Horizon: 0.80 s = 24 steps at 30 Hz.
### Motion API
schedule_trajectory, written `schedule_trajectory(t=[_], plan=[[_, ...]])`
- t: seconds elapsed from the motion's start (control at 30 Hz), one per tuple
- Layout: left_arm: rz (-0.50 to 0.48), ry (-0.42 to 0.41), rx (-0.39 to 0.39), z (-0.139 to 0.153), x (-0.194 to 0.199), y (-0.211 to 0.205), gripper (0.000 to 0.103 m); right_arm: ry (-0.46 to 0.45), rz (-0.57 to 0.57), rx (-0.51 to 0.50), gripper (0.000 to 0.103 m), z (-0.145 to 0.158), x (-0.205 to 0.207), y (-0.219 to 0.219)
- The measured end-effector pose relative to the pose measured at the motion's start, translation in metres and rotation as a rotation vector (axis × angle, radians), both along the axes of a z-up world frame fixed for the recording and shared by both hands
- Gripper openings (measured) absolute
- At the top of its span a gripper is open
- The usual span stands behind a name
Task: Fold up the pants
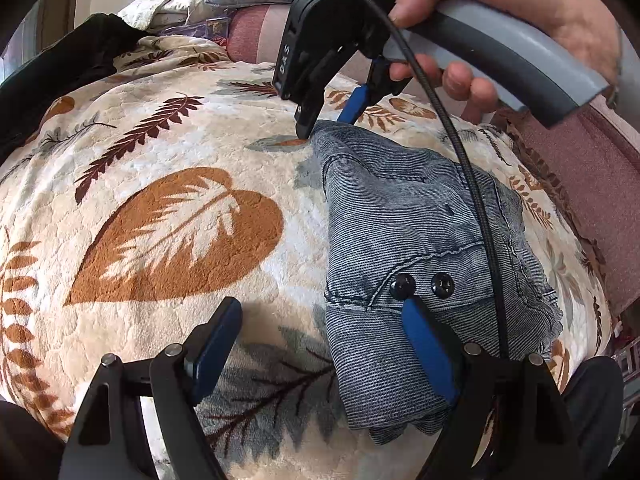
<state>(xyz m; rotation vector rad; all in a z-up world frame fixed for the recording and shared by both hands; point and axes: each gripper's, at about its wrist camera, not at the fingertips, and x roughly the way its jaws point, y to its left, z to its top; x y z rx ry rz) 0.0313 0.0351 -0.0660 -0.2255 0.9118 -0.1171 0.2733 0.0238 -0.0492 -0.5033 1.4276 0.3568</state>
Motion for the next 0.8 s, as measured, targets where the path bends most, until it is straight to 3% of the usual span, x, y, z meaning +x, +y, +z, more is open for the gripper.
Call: schedule_trajectory(t=[0.1,0.13,0.2,0.37,0.4,0.5,0.53,0.63,0.73,0.8], plan=[[0.0,0.001,-0.002,0.0,0.0,0.0,0.084,0.033,0.005,-0.072,0.042,-0.015,0.006,0.001],[0.0,0.001,-0.003,0.0,0.0,0.0,0.084,0.039,0.007,-0.061,0.029,-0.014,0.007,0.0],[-0.002,0.001,-0.003,0.0,0.0,0.0,0.084,0.029,0.02,-0.043,0.017,-0.007,0.004,-0.002],[0.002,0.005,-0.008,0.0,0.001,0.0,0.084,-0.112,-0.07,0.085,0.013,0.022,0.001,-0.036],[0.001,0.005,-0.006,0.0,0.001,0.0,0.084,-0.145,-0.099,0.099,0.008,0.024,0.002,-0.045],[0.001,0.003,-0.008,0.0,0.0,0.001,0.084,-0.258,-0.18,0.082,0.006,0.025,0.011,-0.065],[0.001,0.002,-0.01,0.0,0.0,0.001,0.084,-0.265,-0.22,0.149,0.007,0.031,0.012,-0.076],[0.002,-0.001,-0.007,0.0,-0.001,0.001,0.084,-0.263,-0.245,0.347,0.007,0.063,-0.006,-0.091],[0.004,0.003,-0.009,0.001,-0.001,0.001,0.084,-0.105,-0.174,0.512,0.008,0.068,-0.036,-0.072],[0.004,0.001,-0.008,0.001,-0.001,0.001,0.084,-0.048,-0.163,0.494,0.008,0.052,-0.056,-0.068]])
